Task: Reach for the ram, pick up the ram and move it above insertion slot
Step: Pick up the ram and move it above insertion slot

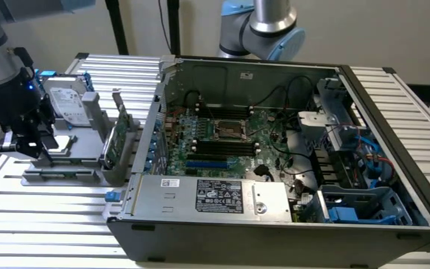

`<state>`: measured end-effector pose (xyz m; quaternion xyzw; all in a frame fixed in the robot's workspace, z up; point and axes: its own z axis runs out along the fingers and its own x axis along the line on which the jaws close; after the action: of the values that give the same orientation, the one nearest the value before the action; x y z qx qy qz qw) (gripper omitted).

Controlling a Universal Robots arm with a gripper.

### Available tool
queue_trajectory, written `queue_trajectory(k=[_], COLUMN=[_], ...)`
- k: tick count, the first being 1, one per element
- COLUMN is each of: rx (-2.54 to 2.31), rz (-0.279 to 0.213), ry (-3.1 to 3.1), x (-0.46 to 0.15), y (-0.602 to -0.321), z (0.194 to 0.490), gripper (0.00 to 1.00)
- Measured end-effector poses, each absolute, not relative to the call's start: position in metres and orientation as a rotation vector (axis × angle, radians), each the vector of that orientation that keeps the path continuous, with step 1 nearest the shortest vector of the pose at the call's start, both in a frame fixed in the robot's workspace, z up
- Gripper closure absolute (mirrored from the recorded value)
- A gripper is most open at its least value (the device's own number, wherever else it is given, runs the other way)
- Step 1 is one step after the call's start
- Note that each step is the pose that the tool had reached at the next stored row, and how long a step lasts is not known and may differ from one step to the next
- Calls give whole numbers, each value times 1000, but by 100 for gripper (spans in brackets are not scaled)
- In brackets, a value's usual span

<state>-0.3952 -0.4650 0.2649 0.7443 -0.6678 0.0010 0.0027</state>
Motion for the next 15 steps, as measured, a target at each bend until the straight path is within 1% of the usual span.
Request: queue_trajectory(k=[15], rx=[2335], rz=[3], ry=[-2094], x=[-395], y=[-465], z=[238], gripper=[58])
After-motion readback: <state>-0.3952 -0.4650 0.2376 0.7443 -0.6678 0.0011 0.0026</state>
